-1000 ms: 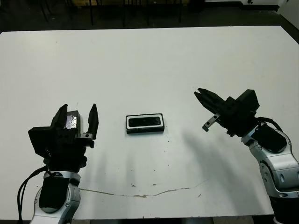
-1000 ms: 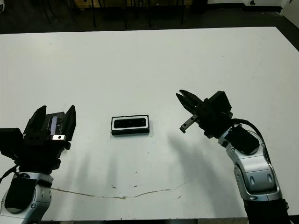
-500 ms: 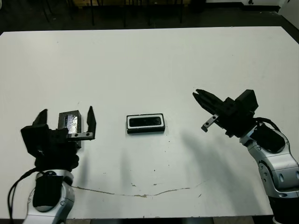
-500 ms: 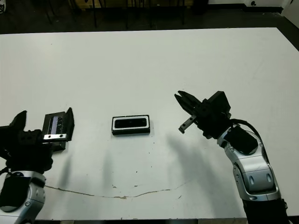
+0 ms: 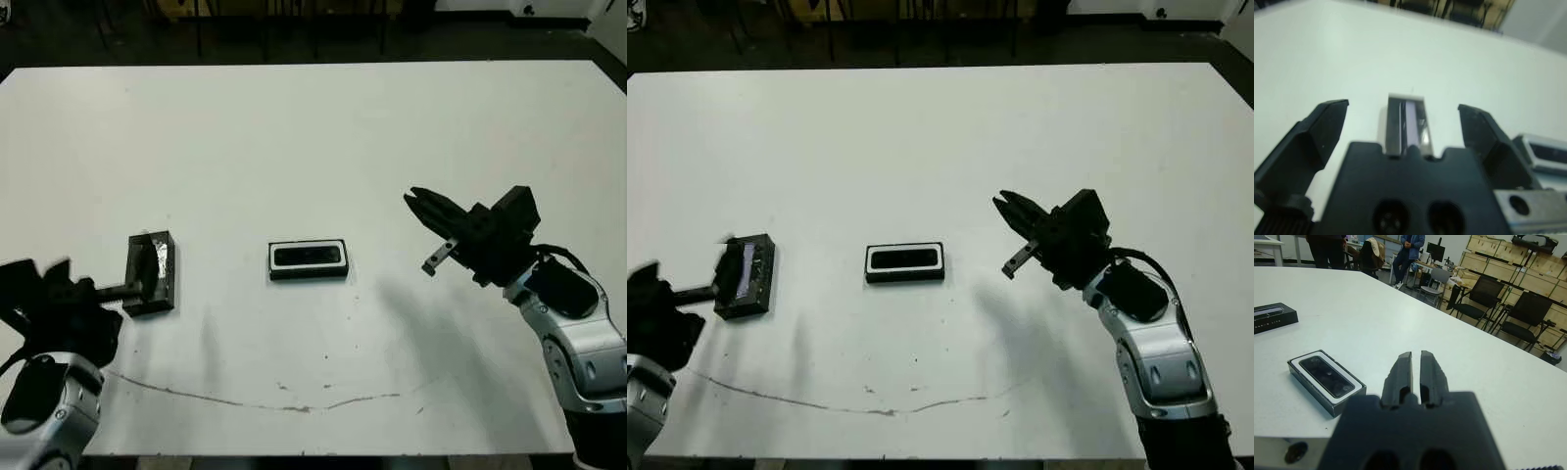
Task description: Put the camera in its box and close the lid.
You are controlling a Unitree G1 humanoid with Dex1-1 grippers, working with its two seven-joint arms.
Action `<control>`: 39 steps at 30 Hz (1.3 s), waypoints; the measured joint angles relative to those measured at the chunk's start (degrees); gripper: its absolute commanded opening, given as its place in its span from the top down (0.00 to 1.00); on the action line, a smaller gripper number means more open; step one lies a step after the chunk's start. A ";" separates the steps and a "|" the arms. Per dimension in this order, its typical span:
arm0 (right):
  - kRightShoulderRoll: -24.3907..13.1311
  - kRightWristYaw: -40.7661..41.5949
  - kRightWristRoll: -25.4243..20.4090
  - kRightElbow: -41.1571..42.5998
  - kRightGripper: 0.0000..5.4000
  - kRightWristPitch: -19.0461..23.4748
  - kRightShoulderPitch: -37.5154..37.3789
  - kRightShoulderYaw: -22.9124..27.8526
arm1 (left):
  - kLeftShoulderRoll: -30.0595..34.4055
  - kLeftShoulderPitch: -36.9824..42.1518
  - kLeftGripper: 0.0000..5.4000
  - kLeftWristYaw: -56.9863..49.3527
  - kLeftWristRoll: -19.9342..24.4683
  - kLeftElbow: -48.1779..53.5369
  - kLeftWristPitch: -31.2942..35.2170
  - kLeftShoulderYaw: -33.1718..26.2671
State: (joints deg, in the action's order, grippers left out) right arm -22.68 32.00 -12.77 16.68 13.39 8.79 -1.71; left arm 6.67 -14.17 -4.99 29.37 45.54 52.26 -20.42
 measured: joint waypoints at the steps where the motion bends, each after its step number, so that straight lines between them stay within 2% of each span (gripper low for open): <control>1: 0.00 0.00 0.00 0.00 1.00 0.00 0.00 -0.04 | 0.18 0.34 0.00 0.35 0.43 -0.21 0.78 0.02; 18: 0.06 0.02 -0.07 -1.23 1.00 -0.10 -0.02 -0.16 | 0.25 1.11 0.00 1.68 1.13 -0.63 2.50 1.92; 26: 0.06 0.23 0.00 -1.26 1.00 -0.14 -0.07 -0.41 | 0.08 0.17 0.00 1.71 -2.43 -0.95 -1.88 4.62; 39: 0.06 0.23 -0.10 -0.85 1.00 -0.02 -0.27 -0.43 | -1.40 1.10 0.00 0.64 -4.05 -4.15 -0.91 6.76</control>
State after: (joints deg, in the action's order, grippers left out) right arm -22.63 32.23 -12.86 15.83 13.37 8.51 -2.14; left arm 5.27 -13.07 -4.35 25.32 41.38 51.35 -13.65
